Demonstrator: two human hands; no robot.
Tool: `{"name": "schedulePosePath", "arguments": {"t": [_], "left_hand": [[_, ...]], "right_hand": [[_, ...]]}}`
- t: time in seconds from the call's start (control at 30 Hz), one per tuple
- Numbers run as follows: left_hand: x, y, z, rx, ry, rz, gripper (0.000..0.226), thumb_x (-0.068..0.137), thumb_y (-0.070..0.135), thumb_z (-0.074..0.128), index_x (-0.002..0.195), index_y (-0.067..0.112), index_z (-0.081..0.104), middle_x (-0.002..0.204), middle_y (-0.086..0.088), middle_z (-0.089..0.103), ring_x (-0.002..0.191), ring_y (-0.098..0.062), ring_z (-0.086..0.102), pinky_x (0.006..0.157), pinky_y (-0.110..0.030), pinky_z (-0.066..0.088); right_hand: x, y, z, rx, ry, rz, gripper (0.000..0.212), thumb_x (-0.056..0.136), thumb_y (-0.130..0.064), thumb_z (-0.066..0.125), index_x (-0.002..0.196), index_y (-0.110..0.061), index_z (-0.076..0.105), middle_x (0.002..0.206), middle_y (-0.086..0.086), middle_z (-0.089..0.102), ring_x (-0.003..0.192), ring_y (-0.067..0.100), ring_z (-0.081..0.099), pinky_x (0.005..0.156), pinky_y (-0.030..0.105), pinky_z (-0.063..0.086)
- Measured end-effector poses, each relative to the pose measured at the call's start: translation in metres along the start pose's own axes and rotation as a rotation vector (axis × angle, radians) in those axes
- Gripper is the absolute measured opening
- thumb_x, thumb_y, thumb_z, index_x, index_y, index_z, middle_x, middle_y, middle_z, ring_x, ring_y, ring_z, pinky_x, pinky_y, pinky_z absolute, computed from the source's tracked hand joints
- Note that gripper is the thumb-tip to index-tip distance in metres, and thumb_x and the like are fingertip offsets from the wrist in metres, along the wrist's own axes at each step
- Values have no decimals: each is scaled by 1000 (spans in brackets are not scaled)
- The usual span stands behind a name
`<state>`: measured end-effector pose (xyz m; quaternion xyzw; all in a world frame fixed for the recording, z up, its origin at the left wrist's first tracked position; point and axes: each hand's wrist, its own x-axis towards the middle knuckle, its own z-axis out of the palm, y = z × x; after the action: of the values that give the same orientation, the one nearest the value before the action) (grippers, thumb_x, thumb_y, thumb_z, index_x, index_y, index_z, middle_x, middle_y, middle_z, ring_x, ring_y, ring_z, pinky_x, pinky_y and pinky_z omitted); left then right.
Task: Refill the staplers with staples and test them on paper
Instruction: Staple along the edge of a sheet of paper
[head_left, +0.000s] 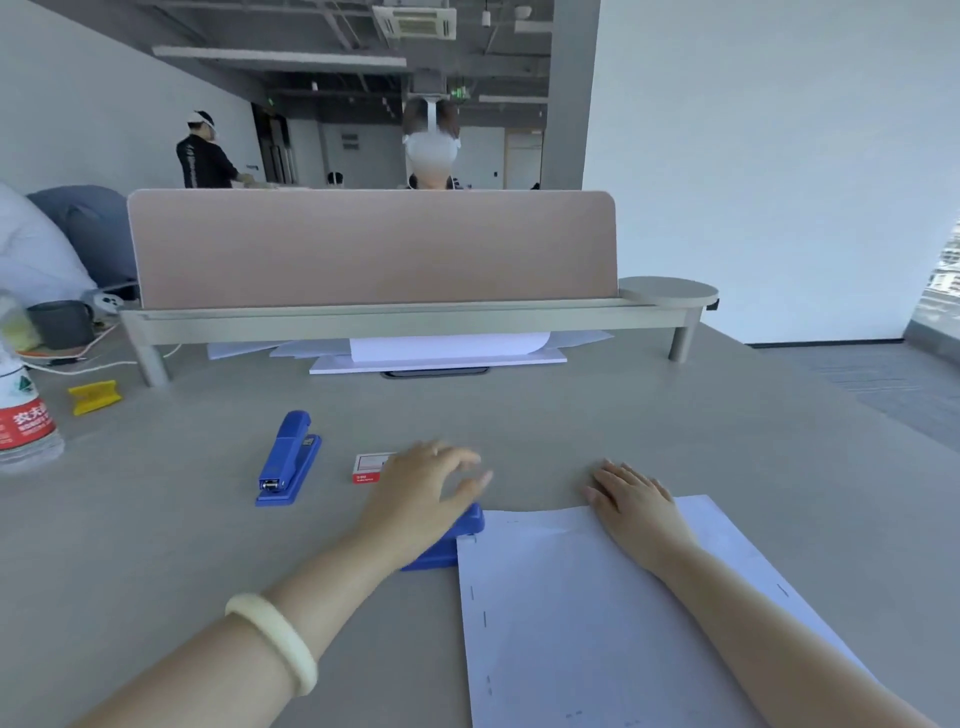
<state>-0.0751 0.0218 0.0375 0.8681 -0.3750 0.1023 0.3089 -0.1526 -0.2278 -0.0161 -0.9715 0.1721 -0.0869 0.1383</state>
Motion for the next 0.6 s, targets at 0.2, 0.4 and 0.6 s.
{"name": "schedulePosePath", "arguments": {"t": [0.2, 0.4, 0.6], "left_hand": [[-32, -37, -4, 24, -154, -37, 18, 86, 37, 59, 103, 32, 60, 97, 14, 64, 89, -4, 57, 83, -30, 49], [-36, -50, -11, 81, -103, -128, 22, 85, 38, 60, 105, 30, 60, 98, 10, 66, 90, -10, 58, 81, -33, 49], [-43, -56, -26, 392, 88, -32, 51, 75, 27, 73, 123, 25, 56, 119, 7, 61, 112, -21, 52, 91, -31, 39]], "right_hand": [[-16, -23, -19, 81, 138, -94, 45, 95, -41, 43, 138, -27, 42, 150, -10, 36, 139, 12, 29, 112, 30, 21], [-33, -52, 3, -4, -178, -201, 100, 67, -86, 12, 147, -28, 23, 157, -14, 16, 146, 9, 7, 120, 33, 5], [-32, -43, 11, 19, -101, -235, 101, 64, -89, 3, 138, -33, 42, 150, -19, 32, 142, 7, 24, 117, 33, 16]]}}
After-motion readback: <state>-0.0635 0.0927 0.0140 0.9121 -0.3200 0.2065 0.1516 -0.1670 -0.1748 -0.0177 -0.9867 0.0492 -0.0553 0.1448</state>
